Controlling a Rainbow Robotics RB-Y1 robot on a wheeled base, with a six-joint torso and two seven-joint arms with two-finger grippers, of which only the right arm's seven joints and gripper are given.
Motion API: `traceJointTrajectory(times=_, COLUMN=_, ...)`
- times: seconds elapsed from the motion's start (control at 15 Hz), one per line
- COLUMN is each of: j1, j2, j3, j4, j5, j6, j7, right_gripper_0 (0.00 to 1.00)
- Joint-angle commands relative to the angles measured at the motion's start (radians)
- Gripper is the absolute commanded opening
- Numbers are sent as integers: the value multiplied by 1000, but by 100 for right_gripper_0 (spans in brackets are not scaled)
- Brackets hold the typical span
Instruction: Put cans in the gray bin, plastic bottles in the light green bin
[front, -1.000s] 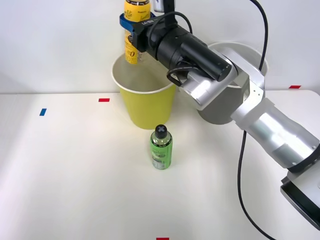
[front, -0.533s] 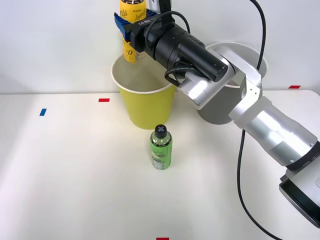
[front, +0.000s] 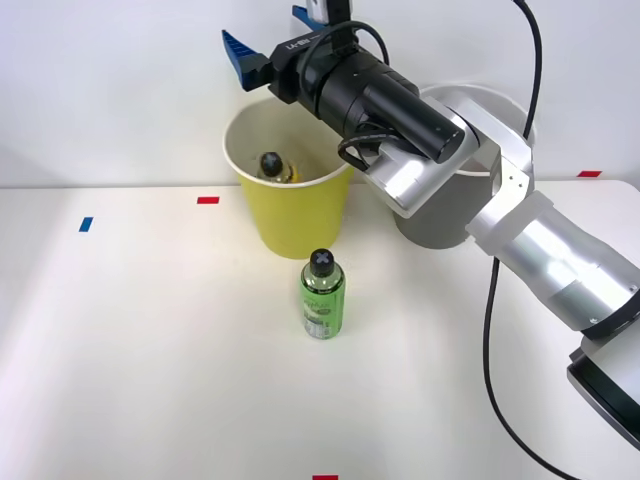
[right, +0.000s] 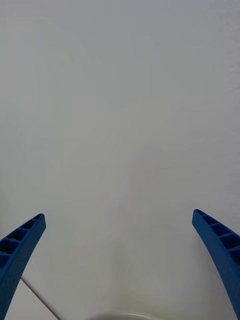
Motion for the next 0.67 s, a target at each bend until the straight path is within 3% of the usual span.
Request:
traceJointTrajectory(times=0.07, j1=47, j2=-44, j3=-10, j4=-88, j5=-3, j6=-2, j7=-1, right_gripper_0=100)
traceJointTrajectory(times=0.27, j1=122, j2=-96, j3=-31, j4=-224, j5=-12, j6=-2, j7=-14, right_gripper_0=100)
traceJointTrajectory(times=0.67, j1=346, j2=-202, j3=-150, j4=-484, j5=-6, j6=-26, j7=-18, right_gripper_0=100)
